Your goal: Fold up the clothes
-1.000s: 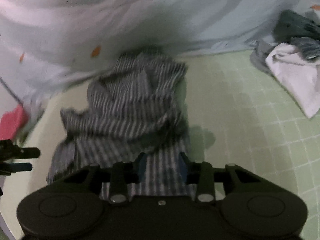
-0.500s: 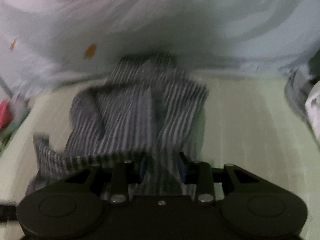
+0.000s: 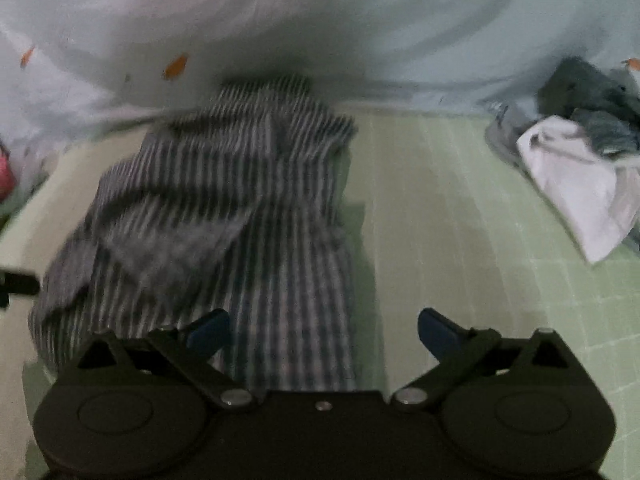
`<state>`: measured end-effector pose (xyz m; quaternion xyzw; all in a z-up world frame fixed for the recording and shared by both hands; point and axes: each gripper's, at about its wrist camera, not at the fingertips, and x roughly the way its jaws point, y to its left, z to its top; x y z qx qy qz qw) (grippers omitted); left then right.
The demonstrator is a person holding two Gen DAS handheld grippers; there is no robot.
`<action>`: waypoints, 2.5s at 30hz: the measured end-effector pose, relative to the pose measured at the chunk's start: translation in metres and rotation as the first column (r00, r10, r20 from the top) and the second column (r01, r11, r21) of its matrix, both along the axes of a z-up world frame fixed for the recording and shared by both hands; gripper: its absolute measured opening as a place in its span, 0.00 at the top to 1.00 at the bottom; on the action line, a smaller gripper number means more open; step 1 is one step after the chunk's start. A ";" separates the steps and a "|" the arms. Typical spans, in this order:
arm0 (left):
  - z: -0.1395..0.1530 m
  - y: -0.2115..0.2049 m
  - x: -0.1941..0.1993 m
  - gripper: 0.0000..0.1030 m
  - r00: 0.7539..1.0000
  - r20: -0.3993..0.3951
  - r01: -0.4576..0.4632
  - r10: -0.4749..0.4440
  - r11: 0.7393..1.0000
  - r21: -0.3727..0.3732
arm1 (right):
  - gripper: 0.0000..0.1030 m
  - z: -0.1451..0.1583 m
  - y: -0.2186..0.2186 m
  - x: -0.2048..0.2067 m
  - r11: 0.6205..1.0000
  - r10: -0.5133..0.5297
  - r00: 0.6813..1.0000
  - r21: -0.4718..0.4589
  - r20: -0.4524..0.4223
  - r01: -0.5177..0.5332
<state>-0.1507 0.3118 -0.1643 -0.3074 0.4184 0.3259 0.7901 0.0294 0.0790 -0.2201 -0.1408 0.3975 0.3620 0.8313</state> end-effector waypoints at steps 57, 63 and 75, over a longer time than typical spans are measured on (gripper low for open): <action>-0.023 0.046 -0.027 0.06 0.977 0.088 -0.182 0.193 0.976 -0.119 | 0.18 0.041 0.113 -0.031 0.950 0.293 0.946 0.068 0.137 -0.304; -0.028 0.037 -0.016 0.32 0.982 0.147 -0.098 0.120 0.984 -0.147 | 0.57 0.035 0.140 -0.034 0.904 0.412 0.902 0.064 0.129 -0.422; -0.061 0.068 -0.001 0.81 0.923 0.324 -0.061 0.210 0.907 -0.416 | 0.77 0.004 0.149 0.013 0.937 0.312 0.908 0.247 -0.280 -0.246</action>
